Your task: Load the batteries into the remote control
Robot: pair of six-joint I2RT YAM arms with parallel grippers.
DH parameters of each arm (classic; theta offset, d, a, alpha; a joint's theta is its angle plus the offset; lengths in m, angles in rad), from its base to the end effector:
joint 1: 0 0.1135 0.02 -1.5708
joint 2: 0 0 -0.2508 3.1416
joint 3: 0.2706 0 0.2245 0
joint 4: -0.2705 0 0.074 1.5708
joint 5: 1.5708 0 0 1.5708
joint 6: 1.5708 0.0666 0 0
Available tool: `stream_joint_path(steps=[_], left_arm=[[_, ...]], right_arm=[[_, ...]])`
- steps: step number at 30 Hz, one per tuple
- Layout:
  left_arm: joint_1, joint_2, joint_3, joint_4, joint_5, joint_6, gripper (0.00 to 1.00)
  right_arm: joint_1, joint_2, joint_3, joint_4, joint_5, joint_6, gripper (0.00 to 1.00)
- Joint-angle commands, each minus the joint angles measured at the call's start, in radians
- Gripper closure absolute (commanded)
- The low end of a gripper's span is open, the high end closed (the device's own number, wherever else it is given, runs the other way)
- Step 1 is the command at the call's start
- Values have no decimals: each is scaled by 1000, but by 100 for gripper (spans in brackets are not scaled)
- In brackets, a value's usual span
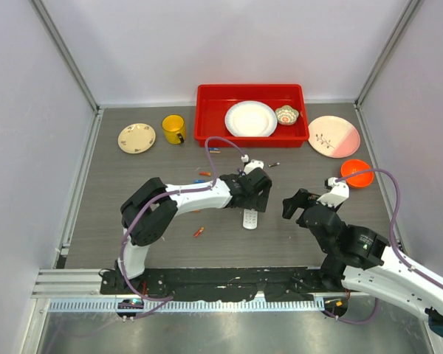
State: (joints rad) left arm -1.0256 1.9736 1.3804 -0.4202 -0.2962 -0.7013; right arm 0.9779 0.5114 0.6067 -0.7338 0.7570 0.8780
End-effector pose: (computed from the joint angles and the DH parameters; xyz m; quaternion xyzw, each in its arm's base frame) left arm 0.2262 -0.3354 0.1562 0.1134 0.9450 -0.1147 0.2847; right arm 0.0990 0.0650 0.2436 0.1245 0.8373 0.1364 0.5146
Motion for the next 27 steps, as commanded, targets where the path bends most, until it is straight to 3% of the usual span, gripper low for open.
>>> stream_joint_path(steps=[1, 17, 23, 27], left_arm=[[-4, 24, 23, 14, -20, 3, 10], [-19, 76, 23, 34, -21, -6, 20], [-28, 84, 5, 50, -1, -7, 30], [-28, 70, -24, 86, 17, -7, 48]], right_arm=[[2, 3, -10, 27, 15, 9, 8], [2, 1, -25, 27, 11, 27, 8], [2, -1, -24, 22, 7, 36, 8], [2, -1, -21, 19, 4, 42, 8]])
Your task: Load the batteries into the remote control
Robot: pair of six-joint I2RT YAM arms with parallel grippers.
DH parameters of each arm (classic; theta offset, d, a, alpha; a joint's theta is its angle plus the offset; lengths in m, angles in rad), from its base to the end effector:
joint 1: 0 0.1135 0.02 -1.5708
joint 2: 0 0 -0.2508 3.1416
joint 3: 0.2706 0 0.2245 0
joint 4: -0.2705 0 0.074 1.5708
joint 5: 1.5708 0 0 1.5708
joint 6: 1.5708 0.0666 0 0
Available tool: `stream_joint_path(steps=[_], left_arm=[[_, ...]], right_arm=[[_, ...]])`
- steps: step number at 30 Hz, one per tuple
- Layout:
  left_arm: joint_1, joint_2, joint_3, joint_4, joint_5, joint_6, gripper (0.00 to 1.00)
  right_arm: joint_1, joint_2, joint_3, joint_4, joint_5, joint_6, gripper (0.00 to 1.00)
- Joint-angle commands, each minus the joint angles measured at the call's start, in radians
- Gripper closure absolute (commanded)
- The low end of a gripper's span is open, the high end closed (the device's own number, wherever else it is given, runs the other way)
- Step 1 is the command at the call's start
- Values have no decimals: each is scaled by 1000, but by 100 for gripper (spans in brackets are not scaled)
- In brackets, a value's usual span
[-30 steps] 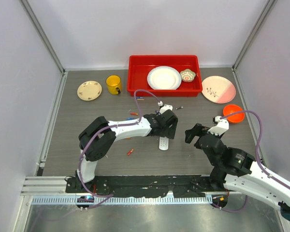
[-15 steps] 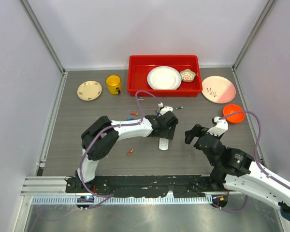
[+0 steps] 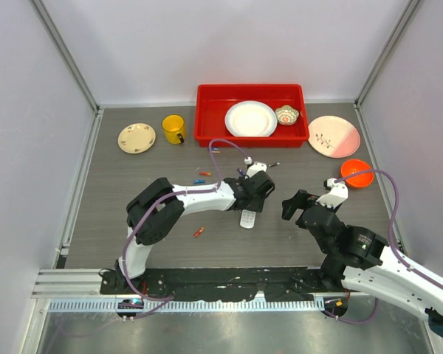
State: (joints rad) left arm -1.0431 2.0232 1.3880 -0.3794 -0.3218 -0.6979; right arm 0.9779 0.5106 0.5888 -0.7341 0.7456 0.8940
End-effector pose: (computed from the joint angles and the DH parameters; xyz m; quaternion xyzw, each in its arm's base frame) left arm 0.2256 -0.3452 0.1425 0.1197 0.9426 -0.1080 0.2925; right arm 0.0987 0.0656 0.2378 0.1257 0.8415 0.1374 0.5071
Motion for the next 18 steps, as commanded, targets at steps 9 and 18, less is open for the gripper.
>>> stream_joint_path(steps=[9, 18], left_arm=[[-11, -84, -127, 175, 58, -12, 86], [102, -371, -388, 475, 200, -136, 100]], right_arm=[[2, 23, 62, 24, 32, -1, 8], [2, -6, 115, 77, 93, -6, 7]])
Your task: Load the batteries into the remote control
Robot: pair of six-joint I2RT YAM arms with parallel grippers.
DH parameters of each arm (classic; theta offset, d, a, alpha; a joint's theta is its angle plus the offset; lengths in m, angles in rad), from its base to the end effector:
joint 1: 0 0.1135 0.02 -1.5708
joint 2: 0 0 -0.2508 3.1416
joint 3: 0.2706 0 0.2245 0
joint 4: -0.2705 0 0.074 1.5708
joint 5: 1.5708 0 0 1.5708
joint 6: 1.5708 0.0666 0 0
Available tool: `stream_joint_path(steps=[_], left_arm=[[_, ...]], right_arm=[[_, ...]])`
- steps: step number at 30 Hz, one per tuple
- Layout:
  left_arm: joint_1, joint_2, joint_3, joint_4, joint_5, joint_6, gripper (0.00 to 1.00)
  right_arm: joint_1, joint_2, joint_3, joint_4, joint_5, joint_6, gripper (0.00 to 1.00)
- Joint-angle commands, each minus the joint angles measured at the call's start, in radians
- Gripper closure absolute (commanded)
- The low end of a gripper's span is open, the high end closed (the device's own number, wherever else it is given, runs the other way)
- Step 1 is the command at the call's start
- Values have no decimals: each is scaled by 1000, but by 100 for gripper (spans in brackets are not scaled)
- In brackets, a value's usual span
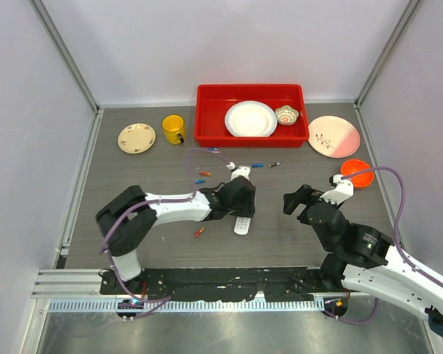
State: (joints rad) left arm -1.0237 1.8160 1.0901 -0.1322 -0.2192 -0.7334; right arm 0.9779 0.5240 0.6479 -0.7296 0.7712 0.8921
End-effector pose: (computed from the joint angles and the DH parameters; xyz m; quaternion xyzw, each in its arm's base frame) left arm 0.2066 -0.3114 0.1529 0.0970 0.9273 -0.2016 0.3003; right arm 0.1001 0.0655 0.2560 0.1392 0.8275 0.1481 0.5234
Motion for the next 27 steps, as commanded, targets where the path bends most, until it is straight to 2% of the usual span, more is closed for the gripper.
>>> stream_joint_path(steps=[1, 5, 12, 17, 20, 23, 24, 27], left_arm=[[103, -226, -149, 264, 128, -124, 100], [227, -370, -298, 498, 273, -225, 100], [343, -549, -504, 866, 489, -404, 100], [370, -543, -617, 1263, 581, -556, 100], [370, -515, -667, 1435, 592, -618, 100], [372, -498, -705, 1564, 581, -642, 100], [372, -495, -717, 1585, 578, -647, 100], [372, -501, -722, 1606, 575, -649, 100]], right_arm=[[1, -21, 58, 91, 48, -15, 6], [2, 8, 78, 202, -81, -79, 4], [1, 34, 41, 415, -325, -107, 1], [-5, 48, -37, 646, -527, -78, 0], [-27, 79, -65, 725, -639, -39, 0], [-80, 128, -93, 847, -752, 19, 0], [-97, 137, -103, 872, -833, 36, 0], [-154, 160, -151, 967, -929, 87, 0]])
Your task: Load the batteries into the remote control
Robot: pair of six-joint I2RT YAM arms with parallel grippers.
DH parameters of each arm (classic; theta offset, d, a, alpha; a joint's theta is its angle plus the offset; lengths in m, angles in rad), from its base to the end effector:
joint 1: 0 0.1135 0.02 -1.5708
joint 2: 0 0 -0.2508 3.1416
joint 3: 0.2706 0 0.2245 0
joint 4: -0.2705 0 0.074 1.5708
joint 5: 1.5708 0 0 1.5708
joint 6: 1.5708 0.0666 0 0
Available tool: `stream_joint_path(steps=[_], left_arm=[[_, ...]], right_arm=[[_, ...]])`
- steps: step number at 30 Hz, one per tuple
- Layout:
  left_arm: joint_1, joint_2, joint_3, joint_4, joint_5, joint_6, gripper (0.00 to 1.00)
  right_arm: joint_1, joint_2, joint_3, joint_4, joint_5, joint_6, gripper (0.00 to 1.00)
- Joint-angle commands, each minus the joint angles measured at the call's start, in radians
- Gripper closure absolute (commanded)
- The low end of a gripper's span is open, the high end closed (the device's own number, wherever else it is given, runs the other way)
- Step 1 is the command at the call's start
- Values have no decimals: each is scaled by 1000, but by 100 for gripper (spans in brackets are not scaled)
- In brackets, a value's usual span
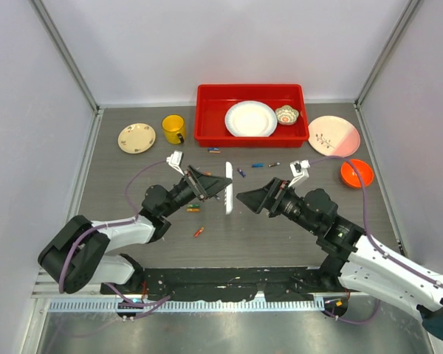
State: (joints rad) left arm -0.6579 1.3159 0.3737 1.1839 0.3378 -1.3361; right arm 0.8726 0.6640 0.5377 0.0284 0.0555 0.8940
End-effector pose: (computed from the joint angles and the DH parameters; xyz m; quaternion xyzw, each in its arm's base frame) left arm 0.1965 -0.1797 0.2493 -0.0774 0.6173 -0.7080 0.3342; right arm 0.1214 0.1389 0.2866 0.0266 0.7403 0.5059 0.4420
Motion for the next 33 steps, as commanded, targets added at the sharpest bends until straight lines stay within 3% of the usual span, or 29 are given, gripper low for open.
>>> stream_joint_path(steps=[1, 16, 33], left_arm=[[6, -10, -7, 284, 20, -44, 100], [6, -38, 21, 203, 36, -12, 100], [6, 12, 47, 237, 47, -46, 100]], right_arm=[[-67, 20, -62, 234, -229, 95, 0], [-75, 203, -62, 432, -382, 57, 3], [-75, 338, -71, 643, -448, 89, 21]])
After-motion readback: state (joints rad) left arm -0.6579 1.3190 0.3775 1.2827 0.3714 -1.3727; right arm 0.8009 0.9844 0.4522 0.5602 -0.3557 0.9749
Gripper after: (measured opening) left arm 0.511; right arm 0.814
